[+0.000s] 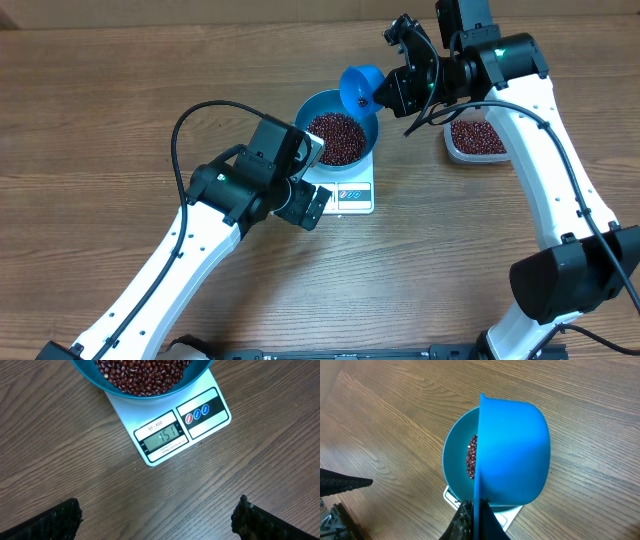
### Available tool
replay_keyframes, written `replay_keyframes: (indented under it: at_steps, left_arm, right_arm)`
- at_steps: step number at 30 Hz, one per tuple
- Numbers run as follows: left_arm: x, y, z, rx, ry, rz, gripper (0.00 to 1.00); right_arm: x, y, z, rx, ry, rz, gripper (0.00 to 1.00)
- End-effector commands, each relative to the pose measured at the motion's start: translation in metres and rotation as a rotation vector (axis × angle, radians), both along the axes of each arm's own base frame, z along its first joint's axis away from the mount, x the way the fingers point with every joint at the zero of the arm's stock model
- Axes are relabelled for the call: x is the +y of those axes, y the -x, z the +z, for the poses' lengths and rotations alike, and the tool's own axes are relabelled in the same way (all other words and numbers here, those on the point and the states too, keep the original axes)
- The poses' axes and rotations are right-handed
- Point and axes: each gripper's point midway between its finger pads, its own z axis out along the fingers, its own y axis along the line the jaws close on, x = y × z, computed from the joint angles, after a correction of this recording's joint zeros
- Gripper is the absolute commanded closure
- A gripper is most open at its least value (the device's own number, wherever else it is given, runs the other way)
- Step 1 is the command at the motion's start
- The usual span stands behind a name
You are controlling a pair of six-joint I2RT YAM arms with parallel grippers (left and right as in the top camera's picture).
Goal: Scoop item into bowl and weigh 150g on scale
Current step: 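Carry the empty blue scoop right to the clear bean tub, then dip the blue scoop into the tub's red beans and lift it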
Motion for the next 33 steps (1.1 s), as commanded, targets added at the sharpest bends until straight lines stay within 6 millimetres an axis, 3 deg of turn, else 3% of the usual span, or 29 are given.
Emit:
replay_keyframes:
  at_steps: [1,6,9,15,16,18,22,25,28,33]
  left_arm:
    - [0.003,0.0,0.004,-0.023,0.0,-0.009,0.0]
    - [0.003,0.0,0.004,-0.023,0.0,-0.009,0.0]
    - [0.003,0.0,0.004,-0.023,0.0,-0.009,0.0]
    - [0.003,0.0,0.004,-0.023,0.0,-0.009,0.0]
    - [0.003,0.0,0.004,-0.023,0.0,-0.009,0.0]
    - [0.003,0.0,0.004,-0.023,0.0,-0.009,0.0]
    - [0.003,0.0,0.004,-0.023,0.0,-0.009,0.0]
    - [0.003,0.0,0.004,-0.023,0.0,-0.009,0.0]
    - [0.003,0.0,0.004,-0.023,0.0,-0.009,0.0]
    - [0.003,0.0,0.004,-0.023,0.0,-0.009,0.0]
  right_arm:
    - [0.002,0.001,0.025,-0.061,-0.023,0.005,0.96]
    - [0.001,0.003,0.031,-0.062,-0.052,0.01,0.96]
    - [-0.012,0.002,0.043,-0.076,-0.081,-0.013,0.96]
    - [-0.097,0.003,0.066,-0.087,-0.075,-0.213,0.96]
    - [-0.121,0.003,0.064,-0.07,-0.07,-0.274,0.96]
    - [-0.15,0.005,0.06,-0.042,-0.064,-0.346,0.96]
    - [-0.189,0.008,0.053,-0.012,-0.022,-0.453,0.96]
    - [-0.22,0.014,0.039,0.03,0.106,-0.571,0.96]
    - [-0.241,0.018,0.022,0.07,0.249,-0.675,0.96]
    - [-0.254,0.024,-0.003,0.11,0.423,-0.753,0.96]
